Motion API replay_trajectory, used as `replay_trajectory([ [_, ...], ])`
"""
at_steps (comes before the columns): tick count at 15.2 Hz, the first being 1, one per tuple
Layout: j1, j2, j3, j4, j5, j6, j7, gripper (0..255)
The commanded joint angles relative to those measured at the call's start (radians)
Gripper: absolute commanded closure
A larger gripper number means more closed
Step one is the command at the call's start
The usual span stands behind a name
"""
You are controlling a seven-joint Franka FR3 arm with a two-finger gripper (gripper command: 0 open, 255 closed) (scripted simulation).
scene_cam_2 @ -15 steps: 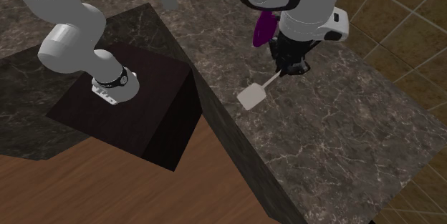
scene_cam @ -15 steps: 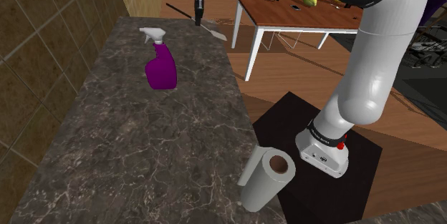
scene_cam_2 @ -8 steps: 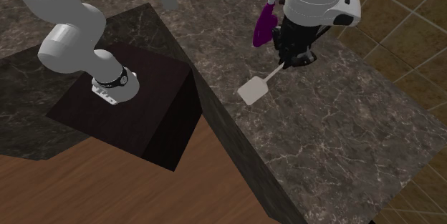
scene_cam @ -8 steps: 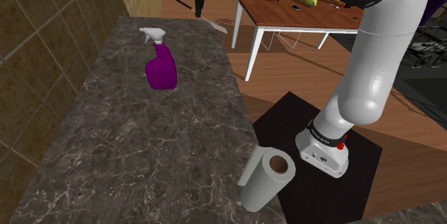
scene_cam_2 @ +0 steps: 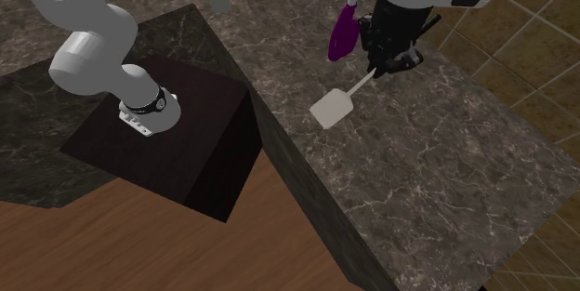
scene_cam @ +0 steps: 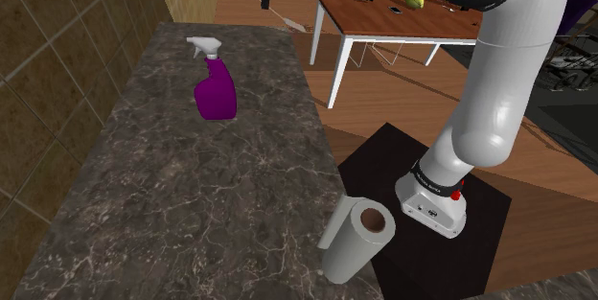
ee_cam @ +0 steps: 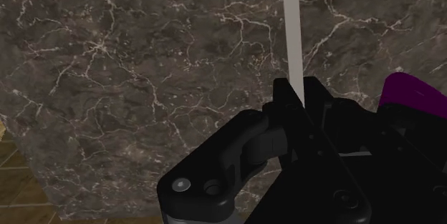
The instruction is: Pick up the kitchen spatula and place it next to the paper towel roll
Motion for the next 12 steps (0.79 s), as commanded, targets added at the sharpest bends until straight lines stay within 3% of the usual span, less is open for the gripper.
replay_trajectory([
  [1,0.0,0.008,0.0,0.043,0.0,-0.036,0.003,255],
  [8,-0.004,0.054,0.0,0.206,0.003,-0.153,0.008,255],
  [12,0.047,-0.11,0.02,-0.031,-0.014,-0.076,0.07,255],
])
